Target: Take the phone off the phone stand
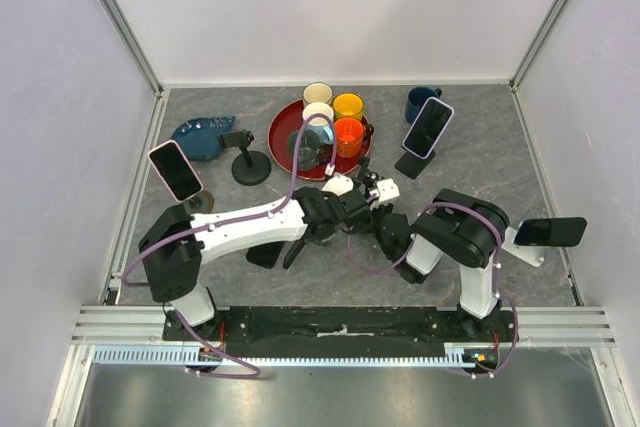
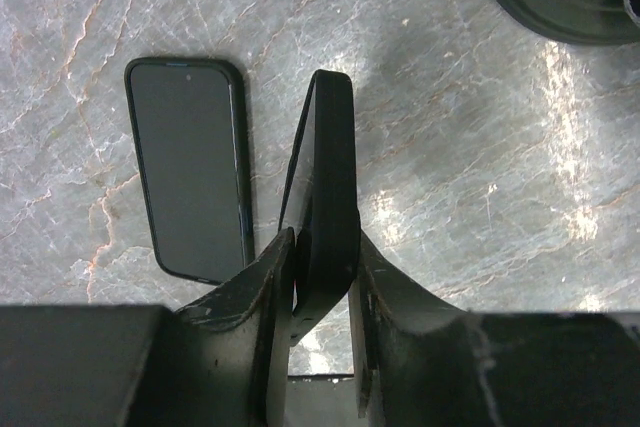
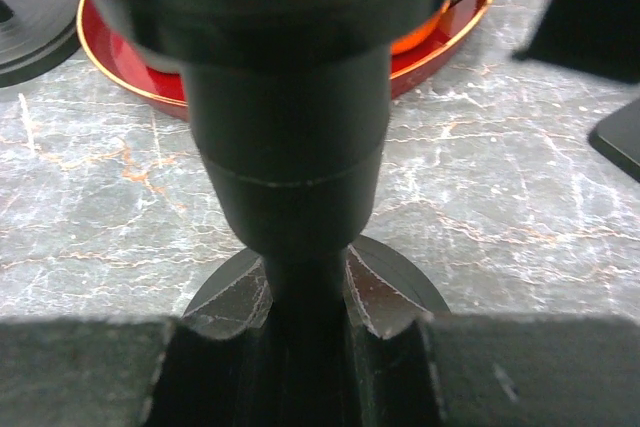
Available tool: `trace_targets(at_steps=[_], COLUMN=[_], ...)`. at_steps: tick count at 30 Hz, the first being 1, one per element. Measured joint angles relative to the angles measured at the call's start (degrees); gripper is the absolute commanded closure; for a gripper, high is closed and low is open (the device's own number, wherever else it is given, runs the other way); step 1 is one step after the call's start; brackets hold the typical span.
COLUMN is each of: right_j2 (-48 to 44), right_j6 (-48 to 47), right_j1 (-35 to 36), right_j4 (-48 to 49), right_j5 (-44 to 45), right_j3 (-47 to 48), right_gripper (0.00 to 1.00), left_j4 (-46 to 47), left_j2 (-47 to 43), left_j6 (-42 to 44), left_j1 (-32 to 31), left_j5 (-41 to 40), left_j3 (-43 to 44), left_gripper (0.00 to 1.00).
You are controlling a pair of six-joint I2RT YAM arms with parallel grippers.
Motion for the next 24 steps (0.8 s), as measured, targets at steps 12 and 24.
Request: trace_targets(at_steps=[12,24], right_j2=[-1.4,-1.6], right_j6=[0.5,0.6], right_j1=[-0.2,-0.3], right_j4=[-0.2,-0.2], right_j5=[7.1,10.2], right_j3=[-2.3,-2.9], right_gripper=[1.0,1.0], left_j4=[3.3,4.2], left_j2=[7.5,9.7], left_j6=[0.3,-0.5], left_j1=[0.0,0.1], left_j5=[-4.5,-10.1], left_j3=[2.8,1.8], left_gripper=[0.89,0.98])
